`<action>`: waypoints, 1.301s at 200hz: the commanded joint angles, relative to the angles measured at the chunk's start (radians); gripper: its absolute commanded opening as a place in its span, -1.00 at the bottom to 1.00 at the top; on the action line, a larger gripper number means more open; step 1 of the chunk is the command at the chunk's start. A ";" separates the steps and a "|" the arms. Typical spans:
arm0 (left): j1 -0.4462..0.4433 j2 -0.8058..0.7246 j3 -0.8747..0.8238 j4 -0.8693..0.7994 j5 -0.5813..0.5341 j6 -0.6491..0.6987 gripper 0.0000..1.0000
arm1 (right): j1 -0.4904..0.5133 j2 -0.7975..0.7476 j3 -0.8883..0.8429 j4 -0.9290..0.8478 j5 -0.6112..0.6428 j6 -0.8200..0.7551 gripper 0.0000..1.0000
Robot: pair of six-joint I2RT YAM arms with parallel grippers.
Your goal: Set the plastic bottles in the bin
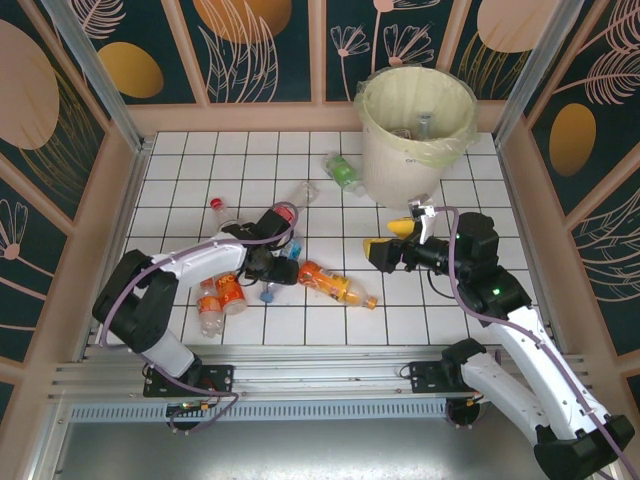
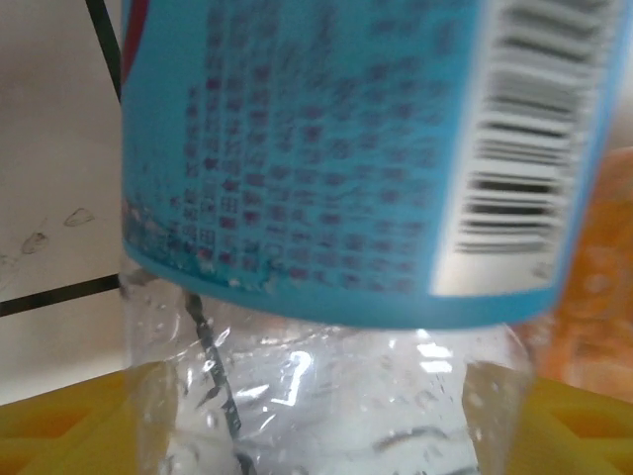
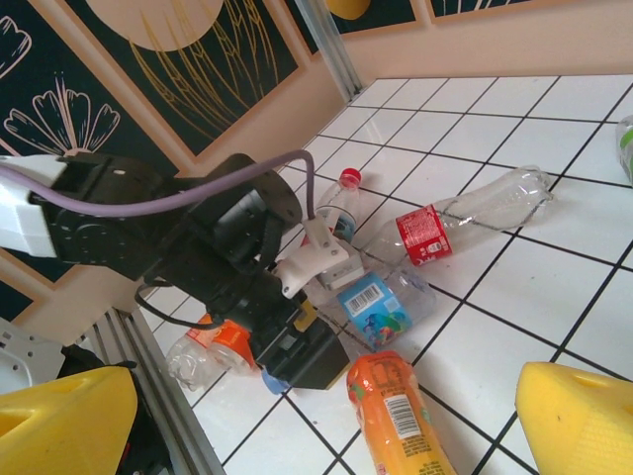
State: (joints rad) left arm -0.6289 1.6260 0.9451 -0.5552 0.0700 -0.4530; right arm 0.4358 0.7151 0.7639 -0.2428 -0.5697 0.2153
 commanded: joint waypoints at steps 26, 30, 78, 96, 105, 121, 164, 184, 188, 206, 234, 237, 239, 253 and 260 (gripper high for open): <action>-0.003 -0.007 0.021 0.016 -0.020 0.011 0.19 | 0.007 -0.008 0.004 0.040 0.004 0.015 0.98; -0.003 -0.012 0.021 0.015 -0.020 0.010 0.19 | 0.007 -0.007 0.000 0.046 0.010 0.023 0.97; -0.003 -0.141 0.080 0.074 0.012 0.017 0.18 | 0.008 0.045 -0.054 0.189 0.157 0.246 0.97; -0.003 -0.185 0.080 0.132 0.056 0.018 0.19 | 0.008 0.083 -0.063 0.254 0.135 0.313 0.97; -0.002 -0.211 0.074 0.163 0.086 0.017 0.20 | 0.008 0.102 -0.062 0.284 0.130 0.347 0.97; -0.003 -0.243 0.059 0.233 0.140 0.022 0.21 | 0.010 0.138 -0.059 0.337 0.118 0.399 0.98; -0.003 -0.308 -0.009 0.443 0.295 0.034 0.25 | 0.020 0.260 -0.026 0.470 0.044 0.500 0.98; -0.002 -0.314 -0.023 0.516 0.361 0.038 0.27 | 0.039 0.310 0.000 0.501 0.043 0.502 0.98; -0.003 -0.316 -0.026 0.528 0.373 0.039 0.27 | 0.041 0.318 0.005 0.509 0.040 0.504 0.98; -0.003 -0.310 -0.035 0.574 0.441 0.040 0.28 | 0.053 0.363 0.027 0.550 0.006 0.505 0.98; -0.002 -0.305 -0.044 0.627 0.553 0.040 0.28 | 0.080 0.423 0.047 0.612 -0.056 0.479 0.98; -0.003 -0.305 -0.043 0.629 0.563 0.040 0.28 | 0.083 0.427 0.048 0.620 -0.064 0.475 0.98; -0.003 -0.305 -0.043 0.632 0.568 0.040 0.28 | 0.086 0.429 0.048 0.624 -0.070 0.473 0.98; -0.003 -0.302 -0.042 0.652 0.623 0.024 0.28 | 0.101 0.444 0.046 0.654 -0.107 0.445 0.98; -0.003 -0.298 -0.039 0.662 0.653 0.009 0.28 | 0.106 0.450 0.048 0.660 -0.124 0.429 0.98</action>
State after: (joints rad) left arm -0.6289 1.3266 0.9131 0.0128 0.5732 -0.4347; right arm 0.5171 1.1511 0.7761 0.3084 -0.5968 0.6907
